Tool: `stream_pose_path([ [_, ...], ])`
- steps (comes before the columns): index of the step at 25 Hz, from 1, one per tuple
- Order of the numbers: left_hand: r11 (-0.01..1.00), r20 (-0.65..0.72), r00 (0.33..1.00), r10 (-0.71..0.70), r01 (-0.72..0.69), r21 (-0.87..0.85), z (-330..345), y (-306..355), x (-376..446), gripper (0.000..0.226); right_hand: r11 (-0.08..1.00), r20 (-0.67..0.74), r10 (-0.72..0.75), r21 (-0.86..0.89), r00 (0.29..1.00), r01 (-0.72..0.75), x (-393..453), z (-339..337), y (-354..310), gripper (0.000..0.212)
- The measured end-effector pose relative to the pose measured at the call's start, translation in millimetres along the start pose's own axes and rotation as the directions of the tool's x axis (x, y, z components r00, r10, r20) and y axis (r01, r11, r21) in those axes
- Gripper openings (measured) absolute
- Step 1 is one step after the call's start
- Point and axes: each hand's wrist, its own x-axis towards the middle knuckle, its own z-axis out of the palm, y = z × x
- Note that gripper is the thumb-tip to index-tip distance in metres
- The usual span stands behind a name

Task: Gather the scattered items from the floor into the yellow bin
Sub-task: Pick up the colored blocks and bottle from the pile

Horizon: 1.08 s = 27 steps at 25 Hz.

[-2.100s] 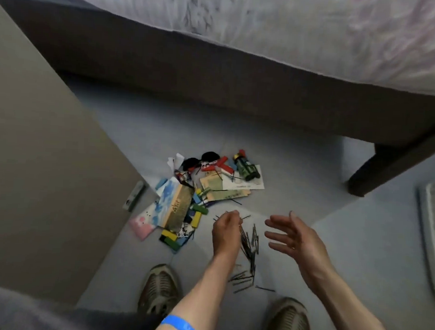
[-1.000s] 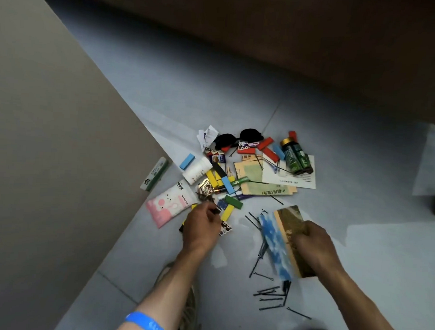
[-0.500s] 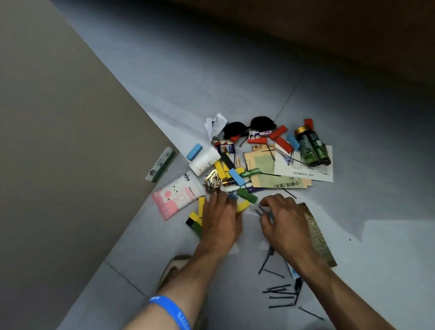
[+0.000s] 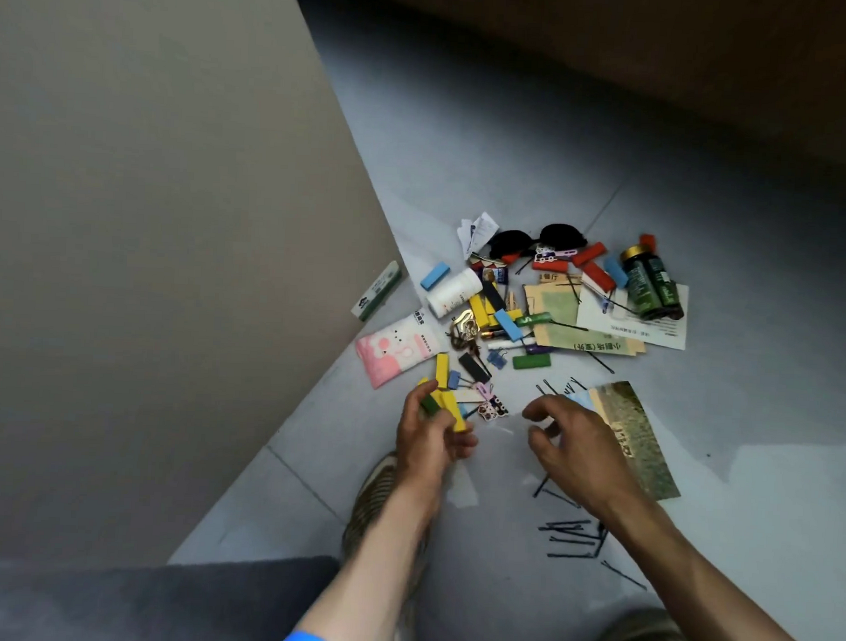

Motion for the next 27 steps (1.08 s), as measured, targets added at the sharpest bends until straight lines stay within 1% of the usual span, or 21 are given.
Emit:
stream_pose_path([
  [2,0.989,-0.065,0.994,-0.088,0.079,-0.128,-7.1,0.9,0.1,0.023,1.000,0.049,0.001,-0.009,0.999,0.000,-4.2,2.8,-2.7,0.015],
  [3,0.986,-0.112,0.988,-0.106,0.089,-0.143,-6.9,2.4,2.1,0.014,1.000,0.054,0.010,-0.005,0.998,-0.010,-3.6,3.5,-3.4,0.016],
  [4,0.992,-0.178,0.979,-0.094,0.078,-0.099,-5.7,4.7,6.8,0.007,1.000,0.055,0.022,0.000,0.998,-0.022,-1.2,4.4,-4.5,0.016],
  [5,0.998,-0.247,0.967,-0.057,0.064,0.018,-4.6,7.8,14.6,0.004,1.000,0.055,0.030,-0.001,0.998,-0.030,2.7,6.0,-5.5,0.016],
  [6,0.978,-0.298,0.955,-0.002,0.064,0.199,-5.3,11.3,24.0,0.011,0.999,0.053,0.032,-0.005,0.998,-0.032,7.8,8.4,-5.7,0.017],
  [7,0.893,-0.320,0.946,0.056,0.096,0.440,-7.5,14.6,32.4,0.019,1.000,0.050,0.030,-0.011,0.998,-0.029,12.9,10.5,-6.6,0.017],
  [8,0.731,-0.312,0.945,0.101,0.143,0.668,-10.2,15.8,40.3,0.025,1.000,0.044,0.018,-0.024,0.999,-0.017,18.3,12.9,-8.1,0.019],
  [9,0.586,-0.280,0.953,0.118,0.161,0.794,-12.2,15.4,47.2,0.028,0.999,0.037,-0.011,-0.053,0.999,0.012,23.9,16.1,-9.6,0.021],
  [10,0.507,-0.237,0.964,0.119,0.147,0.849,-13.1,14.5,52.6,0.030,0.992,0.026,-0.070,-0.105,0.997,0.072,28.8,20.7,-11.1,0.025],
  [11,0.482,-0.202,0.972,0.117,0.122,0.868,-13.0,12.2,56.8,0.028,0.970,0.031,-0.158,-0.180,0.987,0.161,33.3,26.1,-13.9,0.028],
  [13,0.489,-0.172,0.976,0.136,0.085,0.868,-11.8,5.1,61.2,0.024,0.865,0.060,-0.360,-0.352,0.931,0.357,40.6,38.9,-21.0,0.030],
  [14,0.524,-0.180,0.973,0.144,0.080,0.848,-12.4,2.6,60.4,0.022,0.799,0.076,-0.431,-0.431,0.899,0.420,44.3,45.7,-24.8,0.029],
  [15,0.584,-0.212,0.965,0.152,0.085,0.808,-14.1,1.3,59.3,0.019,0.746,0.107,-0.462,-0.491,0.881,0.451,47.8,52.0,-28.6,0.030],
  [17,0.734,-0.312,0.941,0.130,0.121,0.668,-17.4,3.4,58.3,0.014,0.711,0.184,-0.405,-0.552,0.896,0.435,52.2,61.6,-30.9,0.035],
  [18,0.792,-0.356,0.928,0.112,0.133,0.596,-18.8,6.2,58.4,0.017,0.704,0.205,-0.361,-0.579,0.909,0.411,52.8,65.2,-28.0,0.037],
  [19,0.827,-0.392,0.913,0.108,0.136,0.546,-19.5,9.9,59.0,0.021,0.696,0.204,-0.326,-0.609,0.923,0.381,52.3,67.1,-24.5,0.039],
  [21,0.821,-0.442,0.882,0.164,0.126,0.557,-19.0,18.5,59.8,0.023,0.731,0.142,-0.247,-0.622,0.959,0.280,50.2,67.2,-20.4,0.042],
  [23,0.771,-0.441,0.864,0.245,0.102,0.628,-16.1,24.6,60.7,0.018,0.837,0.085,-0.154,-0.518,0.984,0.176,51.6,64.1,-19.3,0.041],
  [24,0.749,-0.412,0.872,0.262,0.086,0.657,-13.8,25.4,61.2,0.014,0.890,0.065,-0.114,-0.437,0.991,0.131,53.1,61.4,-18.9,0.035],
  [26,0.679,-0.320,0.909,0.268,0.057,0.732,-9.9,20.2,63.7,0.009,0.981,-0.023,-0.009,-0.192,1.000,0.005,52.6,53.4,-16.4,0.017],
  [27,0.624,-0.268,0.925,0.271,0.042,0.780,-9.3,16.3,64.6,0.013,0.997,-0.048,0.064,-0.029,0.997,-0.065,51.3,50.6,-14.0,0.013],
])
